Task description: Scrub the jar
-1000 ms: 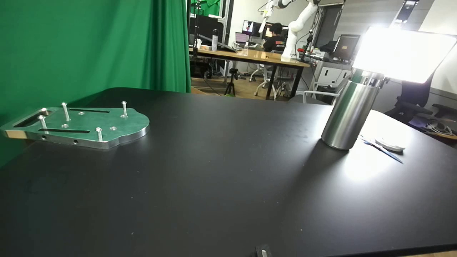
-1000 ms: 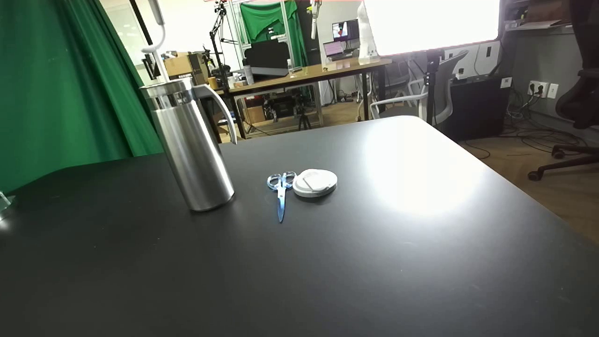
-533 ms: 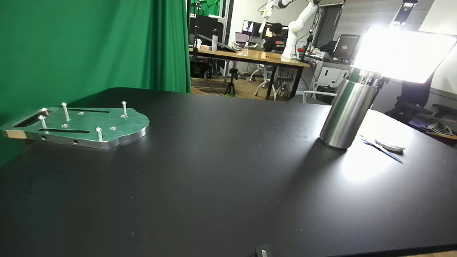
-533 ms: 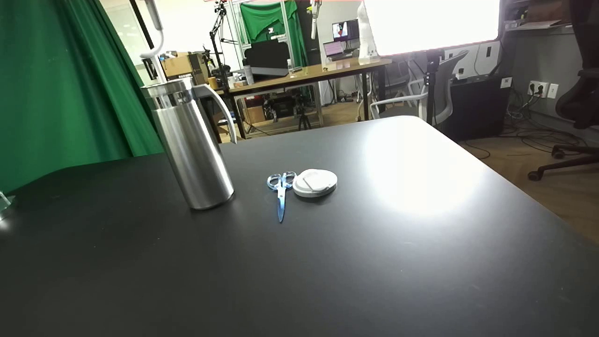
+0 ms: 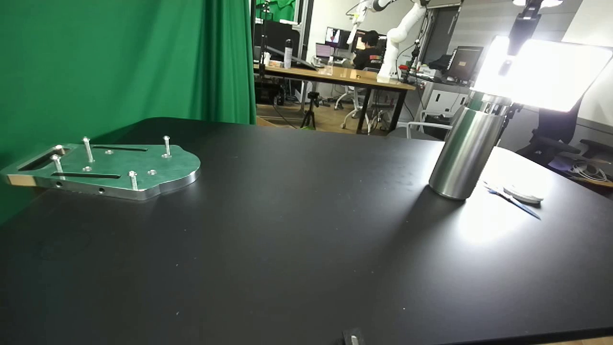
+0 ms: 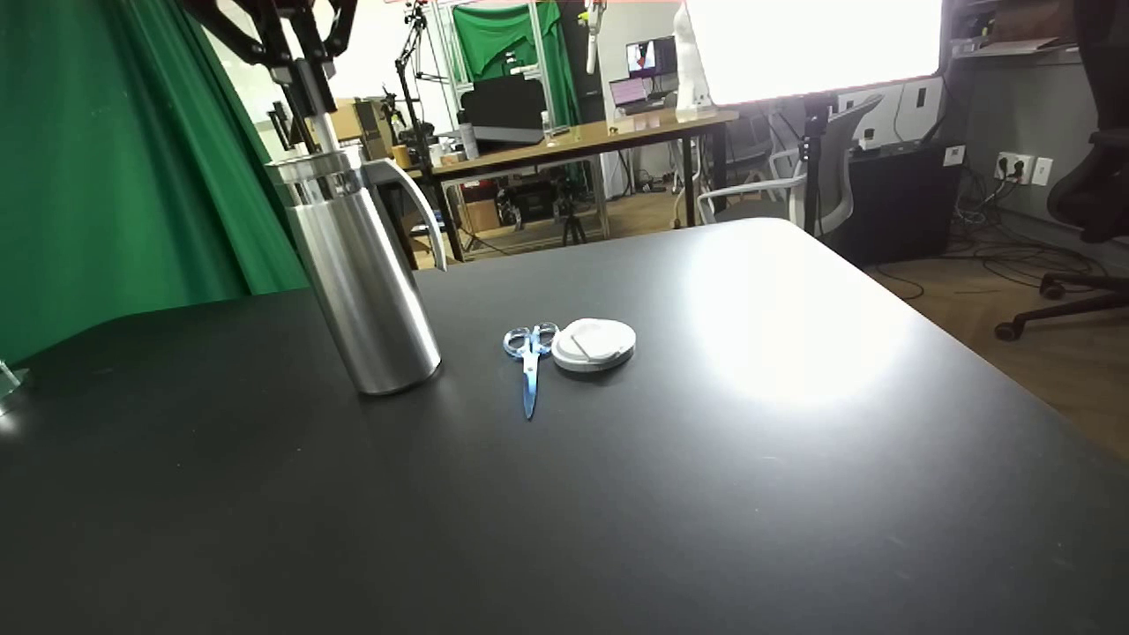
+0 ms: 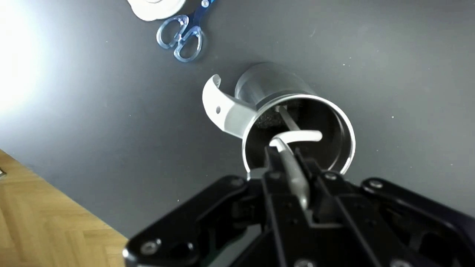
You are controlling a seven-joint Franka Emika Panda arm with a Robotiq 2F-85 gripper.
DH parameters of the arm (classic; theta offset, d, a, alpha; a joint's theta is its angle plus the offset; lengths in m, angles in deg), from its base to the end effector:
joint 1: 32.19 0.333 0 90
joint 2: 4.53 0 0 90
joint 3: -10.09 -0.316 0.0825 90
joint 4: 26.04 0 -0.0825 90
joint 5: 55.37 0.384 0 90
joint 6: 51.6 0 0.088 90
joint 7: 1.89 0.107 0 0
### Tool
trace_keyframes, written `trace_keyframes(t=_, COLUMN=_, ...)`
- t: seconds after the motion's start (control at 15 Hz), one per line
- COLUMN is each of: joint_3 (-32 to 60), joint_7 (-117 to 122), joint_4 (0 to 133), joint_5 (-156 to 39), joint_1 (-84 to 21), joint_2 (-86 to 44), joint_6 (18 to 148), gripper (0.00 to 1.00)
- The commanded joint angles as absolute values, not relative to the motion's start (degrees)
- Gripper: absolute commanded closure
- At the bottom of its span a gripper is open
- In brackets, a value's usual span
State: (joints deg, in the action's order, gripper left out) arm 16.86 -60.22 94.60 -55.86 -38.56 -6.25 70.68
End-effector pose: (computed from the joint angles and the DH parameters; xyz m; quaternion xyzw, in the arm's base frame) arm 0.5339 -0.1247 0.4035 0.9223 0.3863 -0.0036 0.0040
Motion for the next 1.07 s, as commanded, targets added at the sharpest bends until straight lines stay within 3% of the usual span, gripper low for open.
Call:
trace_keyframes(t=0.0, joint_3=16.36, joint_7=-57.03, joint_4=95.12, joint_5=-57.60, joint_1=-38.48, joint_2=-7.47, joint_6=72.19, gripper=0.96)
trace_keyframes(t=1.0, joint_3=15.96, joint_7=-58.63, joint_4=92.99, joint_5=-55.88, joint_1=-37.75, joint_2=2.01, joint_6=66.60, gripper=0.96)
